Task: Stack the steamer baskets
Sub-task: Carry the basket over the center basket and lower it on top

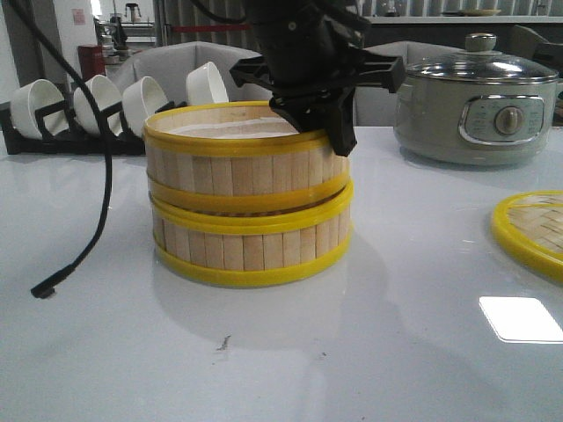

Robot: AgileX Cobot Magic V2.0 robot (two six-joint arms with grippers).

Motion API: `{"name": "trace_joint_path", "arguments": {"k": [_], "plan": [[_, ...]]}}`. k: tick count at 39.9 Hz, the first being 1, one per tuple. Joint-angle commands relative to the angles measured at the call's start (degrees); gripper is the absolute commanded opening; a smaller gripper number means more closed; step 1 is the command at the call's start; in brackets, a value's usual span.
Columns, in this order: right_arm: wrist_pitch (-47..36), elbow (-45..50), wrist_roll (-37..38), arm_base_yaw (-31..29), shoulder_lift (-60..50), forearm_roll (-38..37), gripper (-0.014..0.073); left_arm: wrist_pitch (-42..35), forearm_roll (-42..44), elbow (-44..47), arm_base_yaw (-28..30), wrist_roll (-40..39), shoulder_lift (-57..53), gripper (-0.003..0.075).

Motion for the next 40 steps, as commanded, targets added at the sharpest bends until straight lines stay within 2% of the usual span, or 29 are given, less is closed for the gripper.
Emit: {"name": "trace_joint_path", "arguments": {"k": [1, 22, 40], "plan": [[-4.16, -2.14, -0.27, 0.12, -0.4, -0.17, 0.0539, -1.72, -0.42, -2.27, -0.83, -0.11, -3.47, 0.0089], [-4.09, -2.14, -0.27, 0.12, -0.4, -0.17, 0.0539, 2.96, -0.72, -2.27, -1.18, -0.11, -3.47, 0.0089], [-4.03, -2.14, -0.27, 0.12, -0.4, -0.17, 0.0539, 2.48, -0.72, -2.27, -1.18, -0.11, -3.47, 0.0089]]}}
